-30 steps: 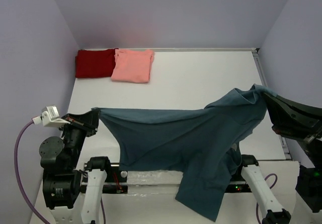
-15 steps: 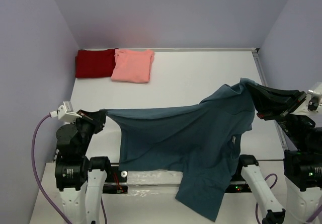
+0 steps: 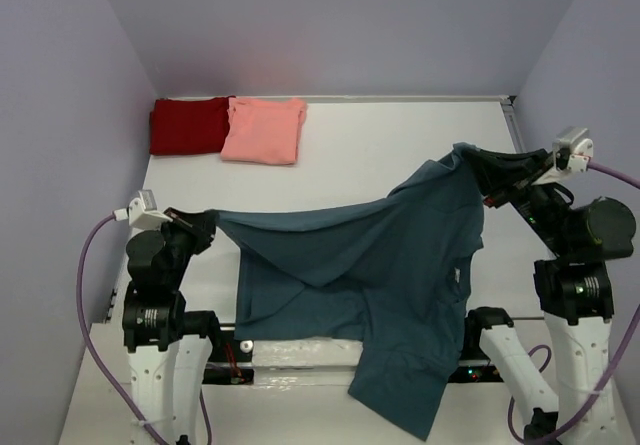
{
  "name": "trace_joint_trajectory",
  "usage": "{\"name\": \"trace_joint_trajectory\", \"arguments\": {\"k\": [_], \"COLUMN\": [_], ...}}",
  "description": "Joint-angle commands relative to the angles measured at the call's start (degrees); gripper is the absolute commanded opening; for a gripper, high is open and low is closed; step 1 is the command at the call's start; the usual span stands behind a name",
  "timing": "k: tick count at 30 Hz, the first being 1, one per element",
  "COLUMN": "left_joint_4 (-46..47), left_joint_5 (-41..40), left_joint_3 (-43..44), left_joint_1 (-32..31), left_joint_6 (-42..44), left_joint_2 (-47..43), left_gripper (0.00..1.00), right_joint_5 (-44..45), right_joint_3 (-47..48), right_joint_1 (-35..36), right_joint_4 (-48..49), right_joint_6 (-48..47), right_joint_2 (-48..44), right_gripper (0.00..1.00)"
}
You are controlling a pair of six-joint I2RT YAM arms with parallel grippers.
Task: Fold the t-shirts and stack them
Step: Flatten out the tshirt
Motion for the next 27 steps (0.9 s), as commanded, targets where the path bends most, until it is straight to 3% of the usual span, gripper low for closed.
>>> {"name": "trace_joint_trajectory", "arguments": {"k": [1, 12, 27], "left_joint_4": [8.24, 20.45, 35.75], "left_joint_5": [0.04, -1.28, -4.7], "left_joint_3": [-3.1, -7.49, -7.59], "left_joint_1": [0.29, 0.02, -4.28], "left_joint_6": [0.37, 1.08, 1.52], "left_joint_2": [3.64, 13.47, 32.02], "left_gripper": [0.0, 0.0, 0.0], "right_joint_5": [1.96, 1.78, 2.04], "right_joint_3": [-2.66, -5.83, 1.28], "right_joint_1": [-0.08, -0.08, -0.08], "right_joint_4": [6.97, 18.57, 24.2], "right_joint_6": [0.67, 3.3, 1.28], "right_joint_2": [3.46, 14.79, 36.33], "right_gripper": [0.0, 0.0, 0.0]}}
